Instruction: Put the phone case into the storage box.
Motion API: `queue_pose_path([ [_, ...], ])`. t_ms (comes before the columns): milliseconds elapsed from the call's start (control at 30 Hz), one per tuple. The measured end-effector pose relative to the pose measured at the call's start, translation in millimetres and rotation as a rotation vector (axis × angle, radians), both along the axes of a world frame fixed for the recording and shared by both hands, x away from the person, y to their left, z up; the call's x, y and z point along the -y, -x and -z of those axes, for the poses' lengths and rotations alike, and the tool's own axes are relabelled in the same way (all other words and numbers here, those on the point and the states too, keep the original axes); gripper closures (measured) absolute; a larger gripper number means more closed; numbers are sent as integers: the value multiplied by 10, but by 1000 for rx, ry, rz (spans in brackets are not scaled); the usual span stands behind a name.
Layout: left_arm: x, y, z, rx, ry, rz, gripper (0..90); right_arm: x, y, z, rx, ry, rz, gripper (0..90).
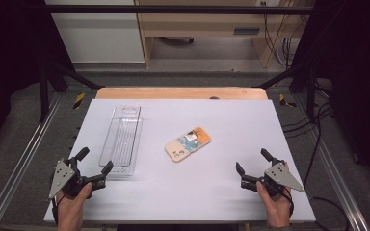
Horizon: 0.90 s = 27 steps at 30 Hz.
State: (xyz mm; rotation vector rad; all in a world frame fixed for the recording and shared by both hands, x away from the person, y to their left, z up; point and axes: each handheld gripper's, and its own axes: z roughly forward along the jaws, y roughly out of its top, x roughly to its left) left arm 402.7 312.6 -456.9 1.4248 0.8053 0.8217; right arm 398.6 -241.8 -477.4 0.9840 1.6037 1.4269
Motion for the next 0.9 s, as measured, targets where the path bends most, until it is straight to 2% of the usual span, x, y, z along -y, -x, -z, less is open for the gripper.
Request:
queue_pose_path([
  [200, 13, 8, 2, -7, 4, 7, 2, 4, -2, 3, -26, -13, 12, 25],
  [300, 22, 14, 2, -8, 0, 11, 2, -21, -5, -18, -70, -34, 5, 26],
  [400, 16, 17, -1, -7, -7, 4, 2, -62, -22, -62, -130, -32, 3, 32],
  [433, 16, 17, -1, -7, -7, 4, 2, -62, -22, -62, -130, -32, 3, 32],
  [467, 8, 17, -1, -8, -8, 0, 2, -96, -53, -119, -174, -43, -2, 41],
  [500, 2, 18, -1, -8, -6, -4, 2, -114, -76, -153, -184, -39, -9, 48],
  [567, -8, 24, -3, -7, -8, -5, 2, -134, -98, -192, -191, -33, -15, 52],
  [600, -12, 27, -5, -6, -7, -6, 2, -177, -146, -269, -187, -49, -24, 50],
  [700, -12, 25, -2, -7, -6, -6, 2, -219, -187, -324, -190, -47, -16, 49],
  [833, 0, 19, 1, -8, -5, -3, 2, -329, -302, -469, -202, -21, -43, 54],
  [900, 5, 20, 1, -8, -7, 0, 2, -411, -368, -564, -205, 8, -49, 59],
])
